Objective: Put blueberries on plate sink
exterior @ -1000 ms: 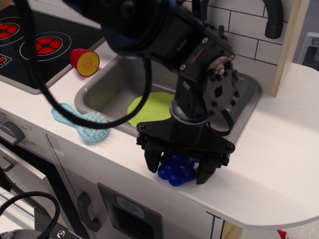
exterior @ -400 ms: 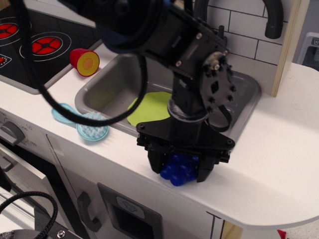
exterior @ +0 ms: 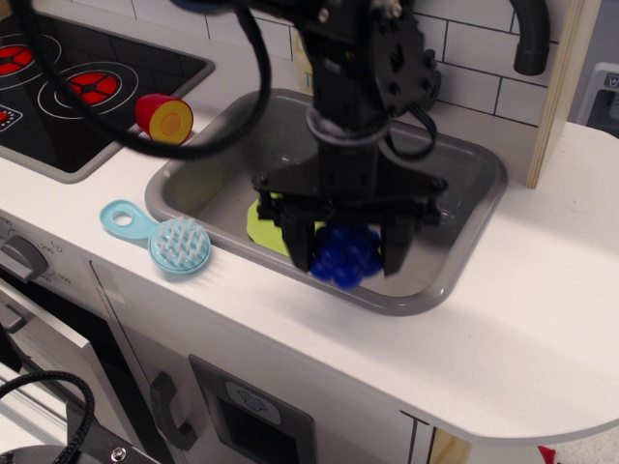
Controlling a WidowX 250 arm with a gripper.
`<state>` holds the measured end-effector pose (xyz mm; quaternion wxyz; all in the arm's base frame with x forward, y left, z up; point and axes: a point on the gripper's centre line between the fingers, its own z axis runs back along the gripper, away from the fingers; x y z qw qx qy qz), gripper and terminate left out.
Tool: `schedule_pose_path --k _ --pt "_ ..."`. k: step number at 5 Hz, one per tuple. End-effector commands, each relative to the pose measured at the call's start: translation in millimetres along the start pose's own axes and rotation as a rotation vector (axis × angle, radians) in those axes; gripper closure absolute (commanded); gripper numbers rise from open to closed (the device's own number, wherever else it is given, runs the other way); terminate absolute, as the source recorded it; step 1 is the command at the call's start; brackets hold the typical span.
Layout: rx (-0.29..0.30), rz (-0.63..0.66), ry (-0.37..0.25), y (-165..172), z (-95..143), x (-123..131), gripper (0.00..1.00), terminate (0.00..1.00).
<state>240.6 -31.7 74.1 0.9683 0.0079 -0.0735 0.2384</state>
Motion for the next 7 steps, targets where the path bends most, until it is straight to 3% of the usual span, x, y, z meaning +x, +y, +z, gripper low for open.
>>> schedule_pose_path --k 1,2,3,5,6,7 --pt "0.038 0.126 -0.104 4.5 -12.8 62.0 1.0 0.0" --pt "0.093 0.149 -0.135 7.4 -38.9 90.8 1.0 0.0" --pt "0.107 0.172 -0.149 17.9 -53.7 111.5 1.0 0.0" --pt "0.112 0.147 -0.152 38.5 -73.0 114.5 1.0 0.0" --pt "0.154 0.174 -0.11 42.9 -81.5 114.4 1.0 0.0" --pt "0.11 0.19 -0.027 40.0 -70.7 116.9 0.0 0.0"
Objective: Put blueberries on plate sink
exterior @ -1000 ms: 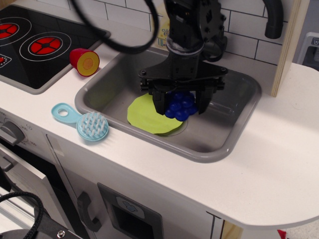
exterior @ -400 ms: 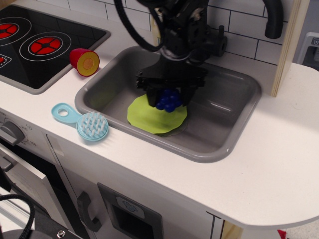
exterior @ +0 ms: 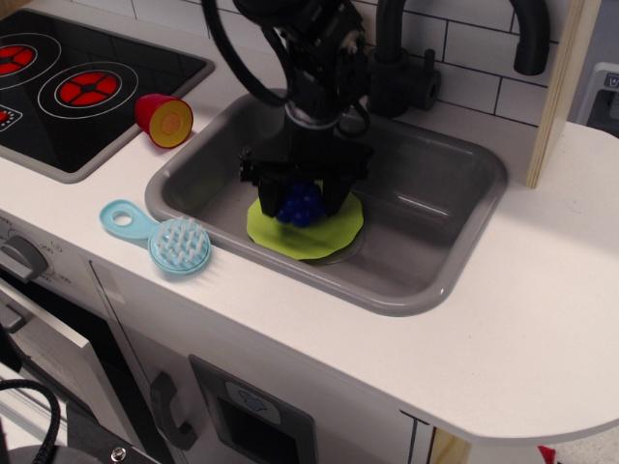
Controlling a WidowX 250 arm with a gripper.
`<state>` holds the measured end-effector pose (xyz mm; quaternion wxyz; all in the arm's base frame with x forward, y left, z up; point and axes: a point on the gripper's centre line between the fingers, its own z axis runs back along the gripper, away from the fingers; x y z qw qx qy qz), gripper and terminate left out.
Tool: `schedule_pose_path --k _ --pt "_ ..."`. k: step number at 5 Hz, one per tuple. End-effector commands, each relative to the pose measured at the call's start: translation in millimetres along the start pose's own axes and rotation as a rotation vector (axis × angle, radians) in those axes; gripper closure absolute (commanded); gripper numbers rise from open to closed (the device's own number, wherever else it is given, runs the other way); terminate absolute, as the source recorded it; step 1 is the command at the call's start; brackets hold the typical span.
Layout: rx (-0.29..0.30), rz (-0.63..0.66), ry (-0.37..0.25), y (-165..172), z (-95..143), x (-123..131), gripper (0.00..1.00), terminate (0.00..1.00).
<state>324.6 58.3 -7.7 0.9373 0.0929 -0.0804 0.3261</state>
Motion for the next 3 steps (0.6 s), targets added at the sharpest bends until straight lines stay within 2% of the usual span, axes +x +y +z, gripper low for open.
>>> schedule_pose_path --k 1,2,3 --pt "-0.086 0.047 -0.001 -4.9 36.4 19.1 0.0 0.0" --pt "-0.098 0.027 -0.059 -8.7 52.4 16.9 0.0 0.0" --pt "-0.13 0.028 -0.086 -7.2 80.2 12.7 0.0 0.0"
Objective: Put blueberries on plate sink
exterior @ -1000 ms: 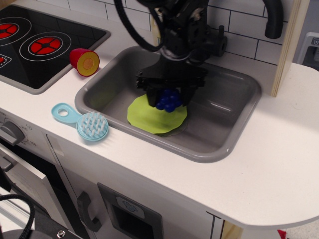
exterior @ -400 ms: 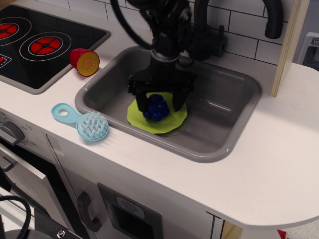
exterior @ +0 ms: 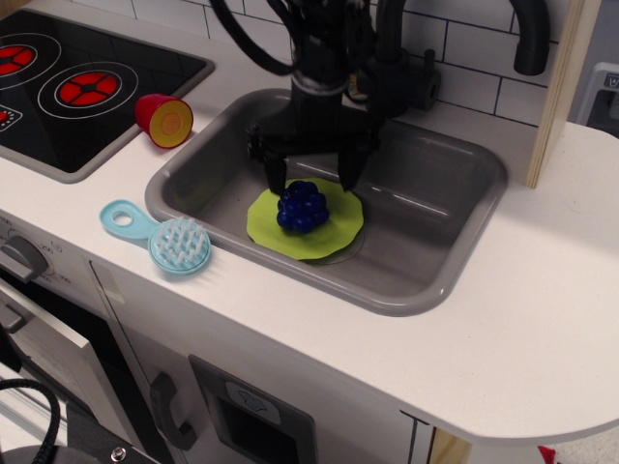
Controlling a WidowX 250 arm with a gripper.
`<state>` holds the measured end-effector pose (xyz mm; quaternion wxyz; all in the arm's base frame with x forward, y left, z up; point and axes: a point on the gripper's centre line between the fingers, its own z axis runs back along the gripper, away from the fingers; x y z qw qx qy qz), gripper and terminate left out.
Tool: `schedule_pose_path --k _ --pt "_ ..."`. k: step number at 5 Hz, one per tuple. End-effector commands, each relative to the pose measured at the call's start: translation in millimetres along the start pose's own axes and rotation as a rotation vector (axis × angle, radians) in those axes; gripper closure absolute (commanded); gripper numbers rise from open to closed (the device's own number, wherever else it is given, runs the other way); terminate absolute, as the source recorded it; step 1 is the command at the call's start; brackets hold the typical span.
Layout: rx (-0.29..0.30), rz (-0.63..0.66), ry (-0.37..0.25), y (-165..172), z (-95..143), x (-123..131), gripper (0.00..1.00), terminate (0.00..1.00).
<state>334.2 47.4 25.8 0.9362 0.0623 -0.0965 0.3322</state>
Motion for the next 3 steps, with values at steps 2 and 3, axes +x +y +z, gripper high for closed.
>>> schedule_pose_path --k 2,3 --pt "-0.075 -0.058 -0.042 0.3 69.6 1.7 0.0 0.0" --pt "-0.075 -0.058 -0.042 0.3 69.6 1.7 0.0 1.0"
